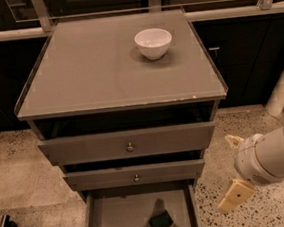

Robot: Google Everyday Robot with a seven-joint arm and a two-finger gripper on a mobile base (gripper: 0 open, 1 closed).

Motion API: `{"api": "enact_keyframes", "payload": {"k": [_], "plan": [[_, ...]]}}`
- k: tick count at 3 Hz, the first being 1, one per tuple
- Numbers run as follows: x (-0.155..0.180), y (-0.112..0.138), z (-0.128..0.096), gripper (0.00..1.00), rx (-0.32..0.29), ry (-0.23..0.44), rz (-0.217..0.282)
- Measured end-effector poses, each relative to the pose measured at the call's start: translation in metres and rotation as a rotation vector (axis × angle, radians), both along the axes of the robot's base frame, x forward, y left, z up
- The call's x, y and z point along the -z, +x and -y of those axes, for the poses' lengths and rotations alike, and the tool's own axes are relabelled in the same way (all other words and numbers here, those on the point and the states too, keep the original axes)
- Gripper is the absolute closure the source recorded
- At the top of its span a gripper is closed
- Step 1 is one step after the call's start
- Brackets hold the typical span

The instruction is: Pick sponge from bottom drawer and place on counter

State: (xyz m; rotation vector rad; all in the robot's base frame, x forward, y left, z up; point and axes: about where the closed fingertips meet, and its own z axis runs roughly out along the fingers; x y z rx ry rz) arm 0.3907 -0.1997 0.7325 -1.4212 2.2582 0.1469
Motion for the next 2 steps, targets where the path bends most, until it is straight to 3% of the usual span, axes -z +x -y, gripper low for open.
{"api": "enact_keyframes", "payload": {"k": [1, 2], "plan": [[0.043, -0.023, 0.001, 0.0, 0.075, 0.078, -0.041], [0.102, -0.047, 0.0, 0.0, 0.14, 0.176, -0.051]]}}
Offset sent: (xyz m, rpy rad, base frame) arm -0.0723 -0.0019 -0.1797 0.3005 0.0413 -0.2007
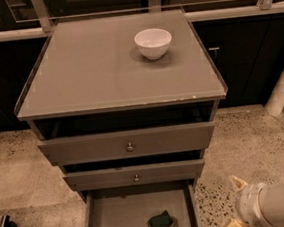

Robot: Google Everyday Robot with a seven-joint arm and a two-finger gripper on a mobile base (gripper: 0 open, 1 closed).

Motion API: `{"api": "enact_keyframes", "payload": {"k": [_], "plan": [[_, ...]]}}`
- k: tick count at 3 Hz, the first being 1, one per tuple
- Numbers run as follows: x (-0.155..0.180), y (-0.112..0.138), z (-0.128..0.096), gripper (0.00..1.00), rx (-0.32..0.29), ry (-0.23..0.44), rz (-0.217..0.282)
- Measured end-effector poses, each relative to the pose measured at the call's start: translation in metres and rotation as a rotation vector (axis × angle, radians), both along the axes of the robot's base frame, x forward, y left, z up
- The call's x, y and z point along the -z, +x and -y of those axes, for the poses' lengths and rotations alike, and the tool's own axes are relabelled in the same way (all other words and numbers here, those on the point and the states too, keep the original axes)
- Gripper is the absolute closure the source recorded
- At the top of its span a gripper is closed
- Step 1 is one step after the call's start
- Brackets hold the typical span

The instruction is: Pick sponge from bottom drawer and place on counter

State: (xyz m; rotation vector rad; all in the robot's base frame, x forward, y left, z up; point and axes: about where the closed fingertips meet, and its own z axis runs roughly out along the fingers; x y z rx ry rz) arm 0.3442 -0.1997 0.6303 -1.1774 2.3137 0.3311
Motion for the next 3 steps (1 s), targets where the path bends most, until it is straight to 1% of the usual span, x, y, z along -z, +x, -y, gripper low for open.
{"api": "enact_keyframes", "payload": {"k": [1, 2, 3], "plan": [[0.0434, -0.0067, -0.0061, 0.0, 0.018, 0.084, 0.014], [0.0502, -0.0081, -0.0074, 0.0, 0.014, 0.094, 0.006], [0.0496, -0.0078, -0.0071, 0.0, 0.015, 0.094, 0.007]]}}
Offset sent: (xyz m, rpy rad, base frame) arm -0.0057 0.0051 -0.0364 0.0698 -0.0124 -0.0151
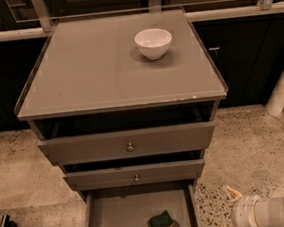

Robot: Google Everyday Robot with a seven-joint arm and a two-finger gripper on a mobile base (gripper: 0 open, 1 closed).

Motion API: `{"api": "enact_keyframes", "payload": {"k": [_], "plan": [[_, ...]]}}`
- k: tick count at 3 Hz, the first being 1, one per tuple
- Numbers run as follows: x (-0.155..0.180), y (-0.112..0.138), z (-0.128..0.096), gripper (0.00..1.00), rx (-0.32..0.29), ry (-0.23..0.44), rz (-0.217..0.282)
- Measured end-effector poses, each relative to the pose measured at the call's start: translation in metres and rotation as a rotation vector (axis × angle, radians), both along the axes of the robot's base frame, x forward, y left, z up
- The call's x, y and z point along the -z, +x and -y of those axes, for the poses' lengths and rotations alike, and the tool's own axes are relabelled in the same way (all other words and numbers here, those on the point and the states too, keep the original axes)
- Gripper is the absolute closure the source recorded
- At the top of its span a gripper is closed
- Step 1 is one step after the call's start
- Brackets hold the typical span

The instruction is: Pick sponge from bottom drawer and place on counter

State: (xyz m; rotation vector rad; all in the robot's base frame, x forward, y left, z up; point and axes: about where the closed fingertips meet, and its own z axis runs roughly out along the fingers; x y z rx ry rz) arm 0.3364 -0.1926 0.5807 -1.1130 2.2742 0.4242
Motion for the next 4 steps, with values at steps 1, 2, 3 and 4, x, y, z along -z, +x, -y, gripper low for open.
{"api": "enact_keyframes", "payload": {"k": [1, 2, 3, 4], "plan": [[0.028, 0.014, -0.005, 0.0, -0.001, 0.043, -0.019], [0.068, 0.052, -0.023, 0.0, -0.032, 0.108, -0.025], [0.095, 0.081, -0.041, 0.0, -0.062, 0.154, -0.031], [0.099, 0.083, -0.044, 0.0, -0.062, 0.163, -0.035]]}}
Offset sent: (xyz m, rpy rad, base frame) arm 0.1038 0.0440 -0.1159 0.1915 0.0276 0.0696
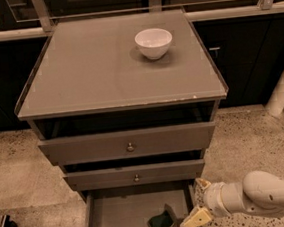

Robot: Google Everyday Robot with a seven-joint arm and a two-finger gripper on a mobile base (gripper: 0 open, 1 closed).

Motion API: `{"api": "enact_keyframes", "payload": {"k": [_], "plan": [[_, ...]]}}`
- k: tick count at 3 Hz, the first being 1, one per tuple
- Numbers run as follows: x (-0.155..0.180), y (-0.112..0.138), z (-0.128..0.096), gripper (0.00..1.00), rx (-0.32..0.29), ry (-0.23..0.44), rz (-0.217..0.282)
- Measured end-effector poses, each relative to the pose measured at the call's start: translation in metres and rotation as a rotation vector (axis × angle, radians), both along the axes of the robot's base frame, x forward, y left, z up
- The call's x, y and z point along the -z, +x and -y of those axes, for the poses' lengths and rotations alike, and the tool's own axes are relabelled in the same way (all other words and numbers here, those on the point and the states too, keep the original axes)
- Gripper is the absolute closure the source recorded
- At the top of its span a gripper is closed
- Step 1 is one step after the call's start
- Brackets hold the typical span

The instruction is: Pick sponge from bottom drawer and place on counter

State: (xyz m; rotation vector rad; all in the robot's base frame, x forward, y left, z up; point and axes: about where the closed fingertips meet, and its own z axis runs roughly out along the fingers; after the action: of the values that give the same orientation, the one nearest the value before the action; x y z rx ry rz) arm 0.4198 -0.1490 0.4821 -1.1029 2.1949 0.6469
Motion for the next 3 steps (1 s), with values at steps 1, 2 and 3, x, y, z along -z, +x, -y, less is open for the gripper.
{"api": "enact_keyframes", "payload": {"k": [1, 2, 3], "plan": [[0.001, -0.002, 0.0, 0.0, 0.016, -0.008, 0.005], [0.027, -0.001, -0.003, 0.0, 0.039, -0.019, 0.036], [0.06, 0.013, -0.006, 0.0, 0.068, 0.01, 0.075]]}}
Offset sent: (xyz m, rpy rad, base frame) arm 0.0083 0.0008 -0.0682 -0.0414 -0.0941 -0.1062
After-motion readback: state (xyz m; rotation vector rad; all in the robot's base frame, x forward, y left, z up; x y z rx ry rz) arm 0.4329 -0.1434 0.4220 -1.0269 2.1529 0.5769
